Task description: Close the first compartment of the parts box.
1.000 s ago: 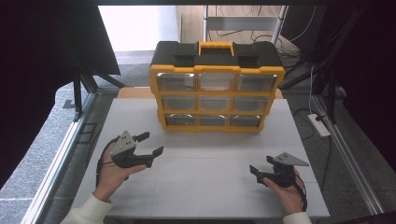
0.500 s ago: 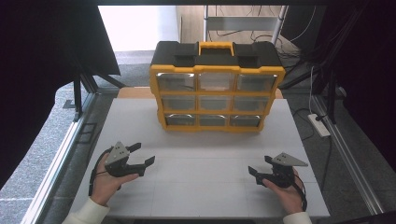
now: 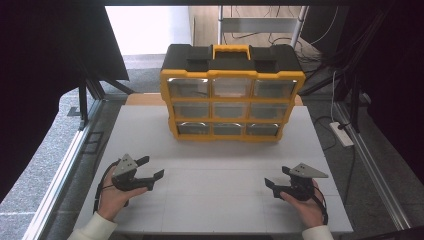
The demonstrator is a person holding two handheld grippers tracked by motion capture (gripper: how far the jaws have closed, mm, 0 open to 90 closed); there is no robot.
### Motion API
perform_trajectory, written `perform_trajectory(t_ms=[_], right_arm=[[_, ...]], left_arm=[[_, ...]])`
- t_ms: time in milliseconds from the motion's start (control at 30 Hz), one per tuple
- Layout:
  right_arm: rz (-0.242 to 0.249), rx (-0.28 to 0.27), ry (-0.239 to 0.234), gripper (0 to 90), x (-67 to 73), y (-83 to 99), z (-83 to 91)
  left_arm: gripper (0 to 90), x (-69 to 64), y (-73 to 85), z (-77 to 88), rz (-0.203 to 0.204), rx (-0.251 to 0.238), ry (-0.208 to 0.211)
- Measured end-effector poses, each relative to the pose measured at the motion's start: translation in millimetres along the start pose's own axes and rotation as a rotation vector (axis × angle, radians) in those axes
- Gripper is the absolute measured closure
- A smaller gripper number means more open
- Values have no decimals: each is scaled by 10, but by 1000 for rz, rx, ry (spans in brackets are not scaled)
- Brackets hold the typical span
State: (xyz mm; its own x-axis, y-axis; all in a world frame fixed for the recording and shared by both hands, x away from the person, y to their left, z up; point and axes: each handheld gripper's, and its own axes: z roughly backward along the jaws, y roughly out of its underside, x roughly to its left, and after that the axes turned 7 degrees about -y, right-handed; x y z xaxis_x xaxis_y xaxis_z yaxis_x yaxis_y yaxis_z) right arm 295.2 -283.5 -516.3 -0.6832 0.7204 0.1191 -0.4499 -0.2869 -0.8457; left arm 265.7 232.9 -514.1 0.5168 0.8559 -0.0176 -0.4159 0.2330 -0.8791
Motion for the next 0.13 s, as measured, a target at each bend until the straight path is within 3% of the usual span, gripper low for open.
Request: perform_trajectory(t_ms=[133], right_arm=[[2, -1, -4, 164, 2, -2, 1]], left_arm=[[218, 7, 8, -7, 5, 3, -5]])
